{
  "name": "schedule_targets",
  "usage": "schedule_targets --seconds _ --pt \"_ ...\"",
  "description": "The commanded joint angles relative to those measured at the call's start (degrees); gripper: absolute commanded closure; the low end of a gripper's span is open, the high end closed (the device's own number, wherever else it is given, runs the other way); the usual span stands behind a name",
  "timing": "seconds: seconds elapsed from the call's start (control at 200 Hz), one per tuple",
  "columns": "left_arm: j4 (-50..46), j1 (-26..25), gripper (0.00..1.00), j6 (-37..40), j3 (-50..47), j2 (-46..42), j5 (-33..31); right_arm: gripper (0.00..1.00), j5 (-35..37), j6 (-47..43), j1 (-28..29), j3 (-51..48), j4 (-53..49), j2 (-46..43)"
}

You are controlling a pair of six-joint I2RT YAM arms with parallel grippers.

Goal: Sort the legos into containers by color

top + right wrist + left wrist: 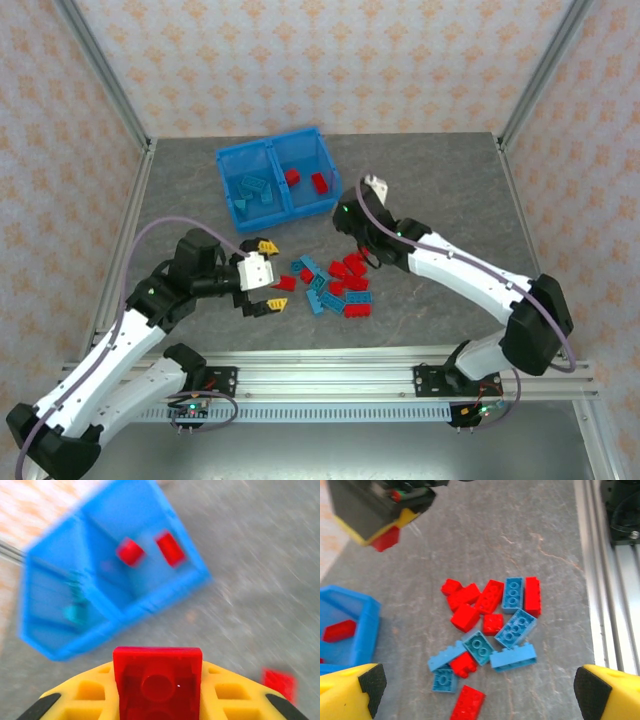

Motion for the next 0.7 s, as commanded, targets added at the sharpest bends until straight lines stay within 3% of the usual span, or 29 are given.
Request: schedule_targets --seconds 0.0,0.27,0.485,0.696 --pt "4.8 -0.1 0.0 -1.6 -1.7 -3.1 -6.3 0.73 -0.5 -11.7 -0.1 7.4 6.5 7.9" --pt "4.8 0.1 0.0 -5.2 -1.4 -5.9 -21.1 0.74 -1.6 -13.8 -4.5 35.2 -3.6 34.2" --pt "5.5 0.2 0.0 -5.8 -2.6 -7.7 -21.4 0.73 -2.1 -15.1 -5.5 54.5 -12.0 51.5" --pt "5.2 0.2 0.0 -6.9 -2.0 -6.2 -22.6 0.65 -2.5 -13.0 -6.6 62.5 -15.3 57.6"
